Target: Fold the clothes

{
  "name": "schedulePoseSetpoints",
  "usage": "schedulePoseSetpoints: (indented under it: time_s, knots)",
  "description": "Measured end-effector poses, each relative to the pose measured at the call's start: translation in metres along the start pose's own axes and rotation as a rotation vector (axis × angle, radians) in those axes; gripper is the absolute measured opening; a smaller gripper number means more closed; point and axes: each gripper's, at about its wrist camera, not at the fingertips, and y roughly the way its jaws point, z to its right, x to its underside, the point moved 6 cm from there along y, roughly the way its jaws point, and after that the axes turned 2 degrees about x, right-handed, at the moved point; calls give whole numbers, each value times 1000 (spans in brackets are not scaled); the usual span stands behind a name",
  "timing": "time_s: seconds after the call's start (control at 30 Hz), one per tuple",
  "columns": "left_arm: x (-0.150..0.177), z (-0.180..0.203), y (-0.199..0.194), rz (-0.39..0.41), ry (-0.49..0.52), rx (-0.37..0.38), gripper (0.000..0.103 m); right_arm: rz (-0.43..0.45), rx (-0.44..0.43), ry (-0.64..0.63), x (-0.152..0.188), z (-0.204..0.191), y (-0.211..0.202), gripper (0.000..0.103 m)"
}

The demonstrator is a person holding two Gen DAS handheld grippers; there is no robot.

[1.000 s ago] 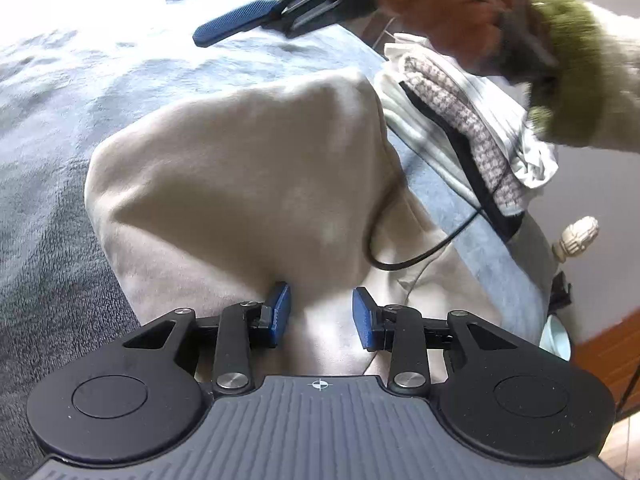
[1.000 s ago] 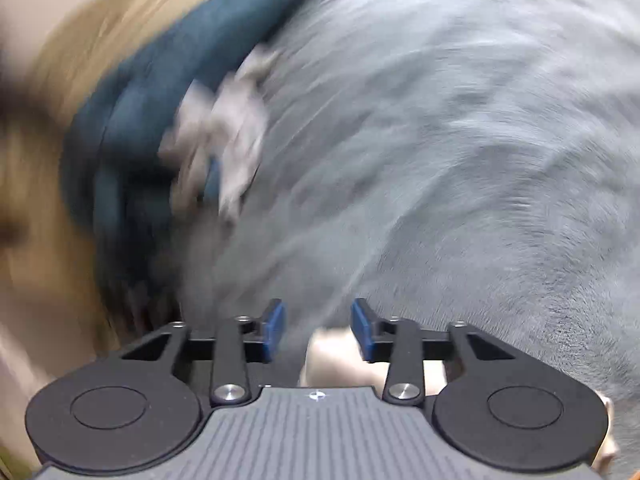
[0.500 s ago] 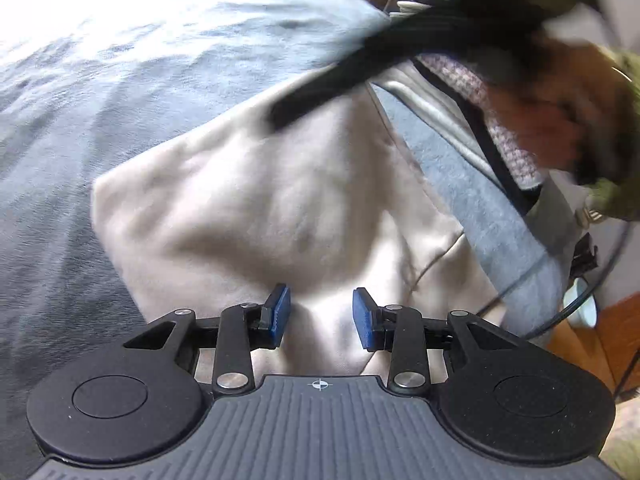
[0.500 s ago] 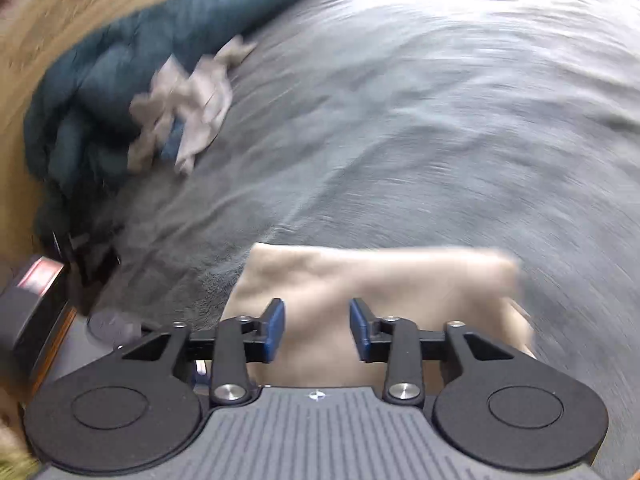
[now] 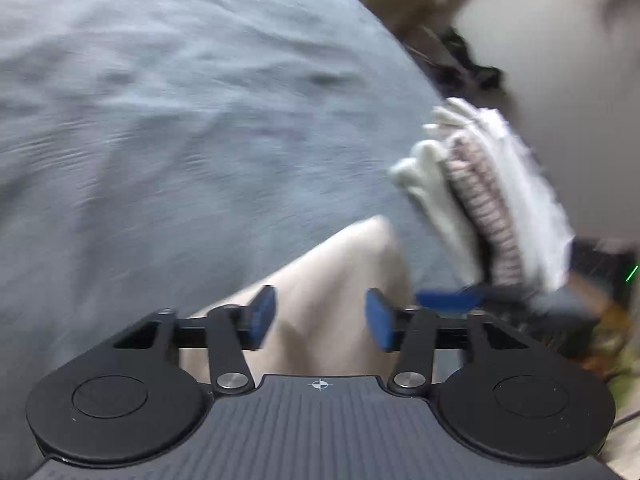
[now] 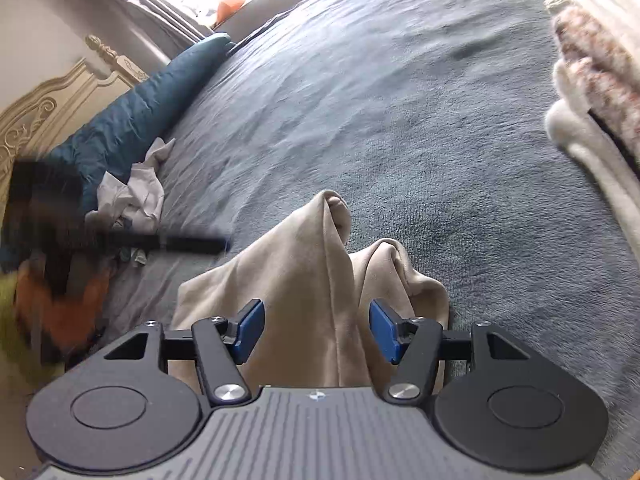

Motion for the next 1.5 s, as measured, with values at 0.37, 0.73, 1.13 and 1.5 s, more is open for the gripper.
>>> schedulePoseSetpoints:
  time_s: [0.37,0.73,1.13,1.5]
  knots:
    - [-26,4,85,-280,48,201,63,-44,-74,102,19,21,18,46]
    - [-12,38,73,-234,70,250,43,-12,-58,183,26,21,-13,10]
    - [-11,35,104,-228,152,70,52,-30,35,153,32,38,6,10]
    - [20,73,50,-101,295,-29,49,23,114,85,37,32,-4,12]
